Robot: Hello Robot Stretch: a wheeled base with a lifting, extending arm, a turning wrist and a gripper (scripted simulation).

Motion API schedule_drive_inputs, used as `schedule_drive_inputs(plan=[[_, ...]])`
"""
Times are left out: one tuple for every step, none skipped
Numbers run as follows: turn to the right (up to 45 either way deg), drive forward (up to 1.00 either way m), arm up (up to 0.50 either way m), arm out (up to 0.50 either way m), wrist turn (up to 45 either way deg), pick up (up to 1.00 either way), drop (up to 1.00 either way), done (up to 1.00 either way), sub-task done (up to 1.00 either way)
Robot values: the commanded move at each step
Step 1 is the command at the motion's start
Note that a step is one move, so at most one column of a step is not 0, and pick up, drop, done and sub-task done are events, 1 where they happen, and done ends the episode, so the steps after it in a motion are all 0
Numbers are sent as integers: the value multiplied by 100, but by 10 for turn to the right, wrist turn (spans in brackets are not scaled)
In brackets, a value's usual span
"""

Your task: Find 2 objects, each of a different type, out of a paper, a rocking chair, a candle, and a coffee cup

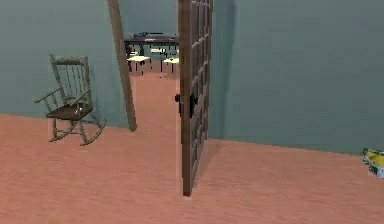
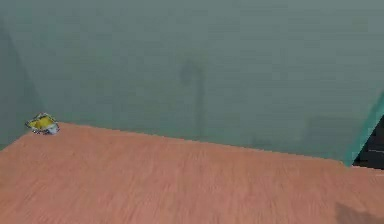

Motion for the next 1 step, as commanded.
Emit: schedule_drive_inputs(plan=[[0, 50, 0, 0, 0, 0, 0, 0, 0]])
